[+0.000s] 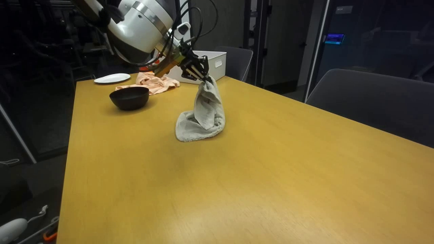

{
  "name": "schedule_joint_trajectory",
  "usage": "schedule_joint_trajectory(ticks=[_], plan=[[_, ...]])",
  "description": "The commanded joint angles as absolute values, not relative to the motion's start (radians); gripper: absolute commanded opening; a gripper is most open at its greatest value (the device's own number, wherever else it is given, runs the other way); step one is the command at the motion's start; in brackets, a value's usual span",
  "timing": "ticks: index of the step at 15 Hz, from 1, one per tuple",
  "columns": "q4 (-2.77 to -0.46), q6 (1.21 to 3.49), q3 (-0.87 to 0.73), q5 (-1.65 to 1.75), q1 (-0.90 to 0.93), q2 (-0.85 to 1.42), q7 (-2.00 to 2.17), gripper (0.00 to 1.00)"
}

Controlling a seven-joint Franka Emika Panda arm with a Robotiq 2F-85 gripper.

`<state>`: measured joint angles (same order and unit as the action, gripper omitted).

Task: Take the toy blocks off of the kitchen towel by picking it up

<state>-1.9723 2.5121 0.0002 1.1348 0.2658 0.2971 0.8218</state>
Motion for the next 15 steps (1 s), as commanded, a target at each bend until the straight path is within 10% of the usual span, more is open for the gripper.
schedule_joint_trajectory(ticks=[1, 8, 9, 15], plan=[[-1.830, 2.421, 0.002, 1.376, 0.294, 0.401, 0.936, 0.04], [-1.802, 2.209, 0.039, 1.786, 0.276, 0.476, 1.076, 0.07], [-1.811, 2.184, 0.053, 1.787, 0.265, 0.475, 1.076, 0.33], [-1.858, 2.190, 0.120, 1.669, 0.192, 0.425, 1.026, 0.70]])
